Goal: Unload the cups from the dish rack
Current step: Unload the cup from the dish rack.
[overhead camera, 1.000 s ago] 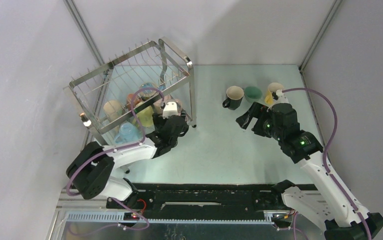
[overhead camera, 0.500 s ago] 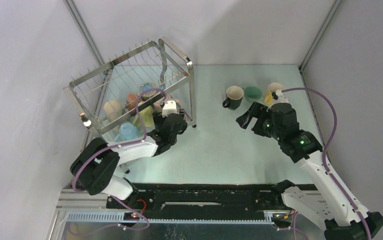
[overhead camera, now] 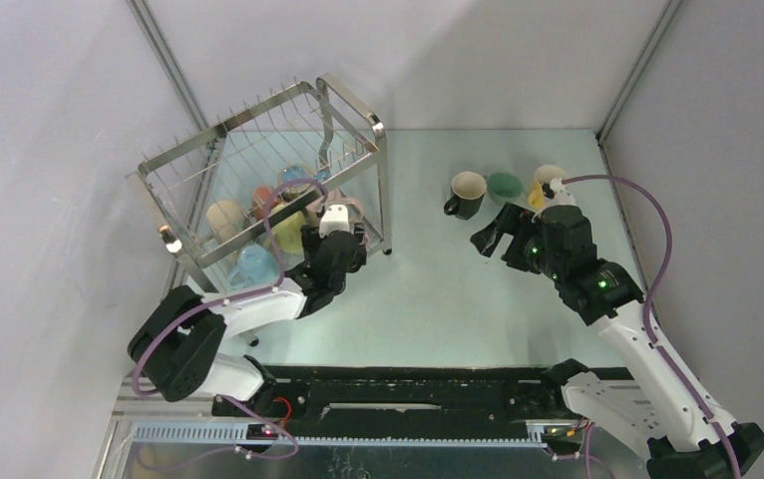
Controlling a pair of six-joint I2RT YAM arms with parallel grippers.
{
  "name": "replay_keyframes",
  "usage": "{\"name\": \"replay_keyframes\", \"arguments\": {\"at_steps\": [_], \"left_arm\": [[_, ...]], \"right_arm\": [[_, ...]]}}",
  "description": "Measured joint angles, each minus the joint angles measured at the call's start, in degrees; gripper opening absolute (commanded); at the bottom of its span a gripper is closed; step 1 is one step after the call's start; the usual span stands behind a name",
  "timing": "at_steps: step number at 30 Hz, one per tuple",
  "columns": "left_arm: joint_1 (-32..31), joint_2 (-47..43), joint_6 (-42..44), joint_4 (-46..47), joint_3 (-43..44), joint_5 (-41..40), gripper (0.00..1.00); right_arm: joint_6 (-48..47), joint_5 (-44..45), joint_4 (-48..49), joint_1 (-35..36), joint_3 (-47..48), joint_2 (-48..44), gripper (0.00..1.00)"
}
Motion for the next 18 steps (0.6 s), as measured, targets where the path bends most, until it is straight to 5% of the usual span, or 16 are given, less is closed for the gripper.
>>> {"name": "replay_keyframes", "arguments": {"at_steps": [18], "left_arm": [[-2.5,-9.6,4.4,-4.5,-2.2,-1.6,0.2]], "right_arm": [[0.1,-0.1,1.6,0.7,-1.0,-0.8,0.98]]}}
